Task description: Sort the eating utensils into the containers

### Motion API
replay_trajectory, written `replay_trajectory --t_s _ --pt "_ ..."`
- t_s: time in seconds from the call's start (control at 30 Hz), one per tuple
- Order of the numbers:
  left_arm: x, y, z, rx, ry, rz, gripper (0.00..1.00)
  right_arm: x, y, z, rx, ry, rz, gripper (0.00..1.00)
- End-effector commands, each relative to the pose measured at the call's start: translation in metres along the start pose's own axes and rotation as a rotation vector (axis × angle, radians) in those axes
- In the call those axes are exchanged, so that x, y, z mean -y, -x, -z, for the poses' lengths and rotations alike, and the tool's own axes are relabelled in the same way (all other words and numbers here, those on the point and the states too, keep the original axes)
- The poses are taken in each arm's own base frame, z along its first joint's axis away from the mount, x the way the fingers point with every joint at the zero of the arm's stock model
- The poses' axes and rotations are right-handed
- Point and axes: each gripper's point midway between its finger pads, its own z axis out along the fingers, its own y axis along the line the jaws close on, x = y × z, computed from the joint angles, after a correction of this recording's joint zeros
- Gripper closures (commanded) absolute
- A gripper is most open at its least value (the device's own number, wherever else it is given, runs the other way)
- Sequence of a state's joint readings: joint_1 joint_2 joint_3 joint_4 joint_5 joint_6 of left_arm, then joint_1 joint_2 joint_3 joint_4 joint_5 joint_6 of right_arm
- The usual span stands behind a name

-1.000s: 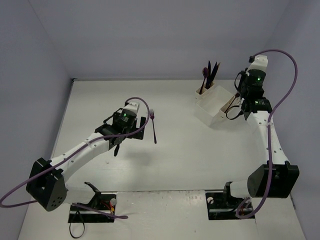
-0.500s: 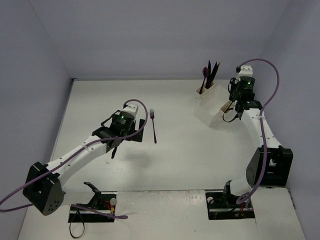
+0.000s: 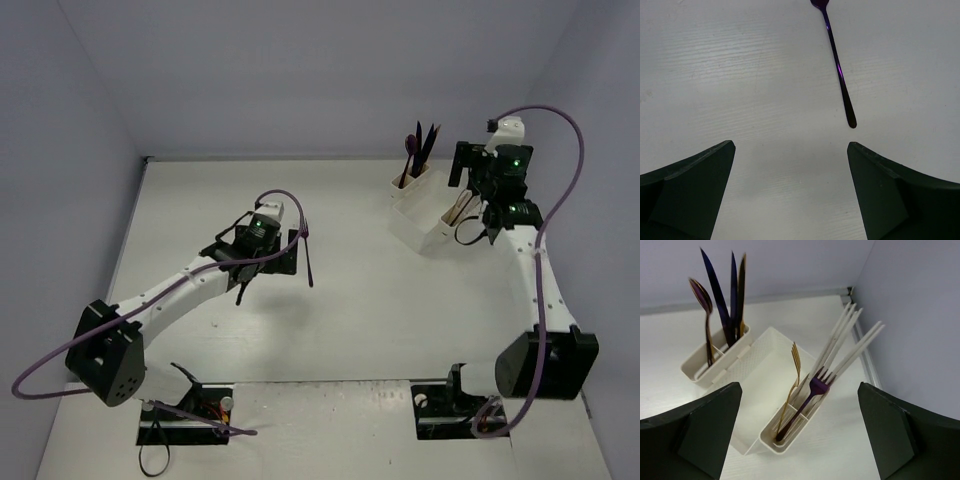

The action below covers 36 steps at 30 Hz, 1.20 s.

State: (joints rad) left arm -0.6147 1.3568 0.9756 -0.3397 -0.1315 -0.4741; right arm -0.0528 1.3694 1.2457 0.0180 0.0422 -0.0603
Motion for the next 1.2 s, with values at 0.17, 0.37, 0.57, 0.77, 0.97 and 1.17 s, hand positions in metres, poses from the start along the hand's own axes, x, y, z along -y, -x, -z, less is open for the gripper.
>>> replay_trajectory --t_s 0.17,0.37,0.57,0.77,0.97,1.17 --pt "0.015 0.041 -0.040 0.008 0.083 0.115 0.13 0.016 0.075 0.115 0.308 -0.011 -0.233 0.00" --pt "0.021 0.046 -0.078 -0.056 0.156 0.144 0.22 0.011 0.038 0.142 0.274 0.021 -0.269 0.00" --pt "0.031 0.054 -0.105 -0.065 0.181 0.183 0.30 0.001 0.015 0.153 0.230 0.052 -0.277 0.00" --pt "0.031 0.052 -0.136 -0.087 0.235 0.191 0.35 -0.016 -0.003 0.165 0.193 0.136 -0.303 0.00" --pt "0.028 0.041 -0.151 -0.117 0.271 0.183 0.49 -0.022 -0.010 0.178 0.183 0.163 -0.289 0.00" --pt "0.023 0.021 -0.158 -0.160 0.304 0.190 0.82 -0.025 -0.012 0.188 0.190 0.189 -0.276 0.00"
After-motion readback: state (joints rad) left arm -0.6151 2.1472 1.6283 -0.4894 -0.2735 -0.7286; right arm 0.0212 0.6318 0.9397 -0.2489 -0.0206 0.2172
